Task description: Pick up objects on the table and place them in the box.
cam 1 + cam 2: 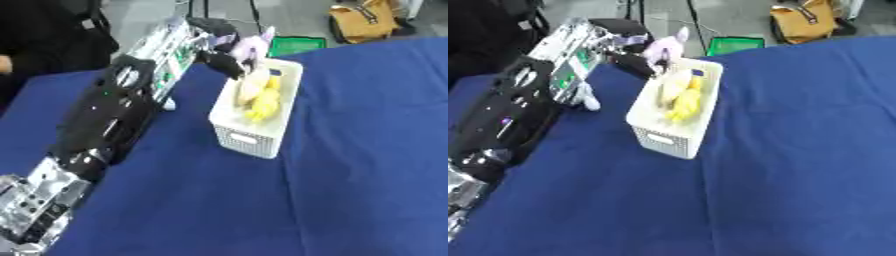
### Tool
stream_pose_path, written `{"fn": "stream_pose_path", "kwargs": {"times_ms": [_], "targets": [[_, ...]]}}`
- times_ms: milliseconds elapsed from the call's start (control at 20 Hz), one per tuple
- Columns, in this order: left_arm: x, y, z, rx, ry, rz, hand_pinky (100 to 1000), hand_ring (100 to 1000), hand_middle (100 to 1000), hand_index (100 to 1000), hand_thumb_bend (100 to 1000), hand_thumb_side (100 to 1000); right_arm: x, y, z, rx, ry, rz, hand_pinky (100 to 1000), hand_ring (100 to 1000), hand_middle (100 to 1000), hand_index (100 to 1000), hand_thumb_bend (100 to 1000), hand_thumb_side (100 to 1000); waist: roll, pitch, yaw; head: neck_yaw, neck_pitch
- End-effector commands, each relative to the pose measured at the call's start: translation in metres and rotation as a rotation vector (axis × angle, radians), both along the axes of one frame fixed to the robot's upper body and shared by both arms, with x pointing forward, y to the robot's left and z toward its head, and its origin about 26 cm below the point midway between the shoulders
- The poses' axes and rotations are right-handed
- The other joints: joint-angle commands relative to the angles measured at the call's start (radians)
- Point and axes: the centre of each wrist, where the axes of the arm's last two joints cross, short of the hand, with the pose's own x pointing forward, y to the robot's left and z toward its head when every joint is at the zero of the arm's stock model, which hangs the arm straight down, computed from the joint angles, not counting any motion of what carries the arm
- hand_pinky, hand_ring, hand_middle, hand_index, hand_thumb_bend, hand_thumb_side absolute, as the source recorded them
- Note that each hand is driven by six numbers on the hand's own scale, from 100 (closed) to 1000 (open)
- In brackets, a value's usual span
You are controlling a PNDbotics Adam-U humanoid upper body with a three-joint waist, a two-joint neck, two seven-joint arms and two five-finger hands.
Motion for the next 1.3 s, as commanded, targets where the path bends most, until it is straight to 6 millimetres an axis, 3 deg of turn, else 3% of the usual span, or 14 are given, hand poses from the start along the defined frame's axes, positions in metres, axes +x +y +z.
{"fn": "stream_pose_path", "kwargs": {"times_ms": [50,500,550,600,650,900,950,1000,1050,1100,1150,1300], "targets": [[0.005,0.002,0.011,-0.059,-0.044,0.005,469,535,592,673,101,763,-0.002,0.001,0.009,-0.012,-0.035,0.015,822,777,661,745,100,925,-0.004,-0.013,-0.005,0.005,-0.013],[0.019,0.003,-0.009,-0.113,-0.027,0.071,496,563,622,700,124,771,-0.002,0.004,0.012,-0.01,-0.047,0.029,822,777,661,745,100,924,0.001,-0.005,-0.019,0.007,-0.022],[0.019,0.002,-0.012,-0.101,-0.02,0.069,640,771,823,896,337,818,-0.002,0.004,0.012,-0.01,-0.046,0.029,822,778,661,744,100,921,0.003,-0.003,-0.02,0.006,-0.022],[0.02,0.001,-0.013,-0.083,-0.012,0.067,640,771,823,896,337,818,-0.002,0.004,0.012,-0.009,-0.045,0.029,822,778,661,744,100,921,0.004,-0.003,-0.021,0.006,-0.021],[0.02,0.001,-0.014,-0.068,-0.004,0.068,683,822,886,947,398,813,-0.002,0.004,0.012,-0.009,-0.045,0.029,822,778,661,744,100,921,0.005,-0.002,-0.021,0.005,-0.021],[0.02,0.001,-0.011,-0.022,0.026,0.073,702,840,911,964,427,809,-0.002,0.003,0.011,-0.009,-0.042,0.029,822,778,662,744,100,921,0.006,-0.002,-0.02,0.005,-0.018],[0.02,0.001,-0.01,-0.013,0.03,0.073,743,877,960,1000,509,801,-0.002,0.003,0.011,-0.01,-0.042,0.029,822,779,662,744,100,920,0.006,-0.002,-0.019,0.006,-0.017],[0.019,0.0,-0.01,-0.004,0.034,0.072,743,877,960,1000,509,801,-0.002,0.003,0.011,-0.01,-0.041,0.029,822,779,662,744,100,920,0.006,-0.002,-0.018,0.007,-0.016],[0.019,0.0,-0.009,0.004,0.037,0.074,770,898,979,1000,625,801,-0.002,0.003,0.011,-0.01,-0.04,0.028,822,779,662,744,100,920,0.005,-0.002,-0.018,0.008,-0.016],[0.019,0.0,-0.009,0.009,0.043,0.075,770,898,979,1000,625,801,-0.002,0.003,0.01,-0.009,-0.04,0.027,822,779,662,744,100,920,0.005,-0.003,-0.017,0.008,-0.016],[0.018,0.0,-0.008,0.011,0.047,0.073,778,899,978,1000,709,814,-0.002,0.003,0.01,-0.009,-0.039,0.027,822,779,662,744,100,920,0.004,-0.003,-0.017,0.009,-0.016],[0.018,0.0,-0.006,0.007,0.051,0.062,779,899,978,1000,718,816,-0.002,0.003,0.01,-0.009,-0.039,0.027,822,779,662,744,100,920,0.004,-0.003,-0.016,0.009,-0.016]]}}
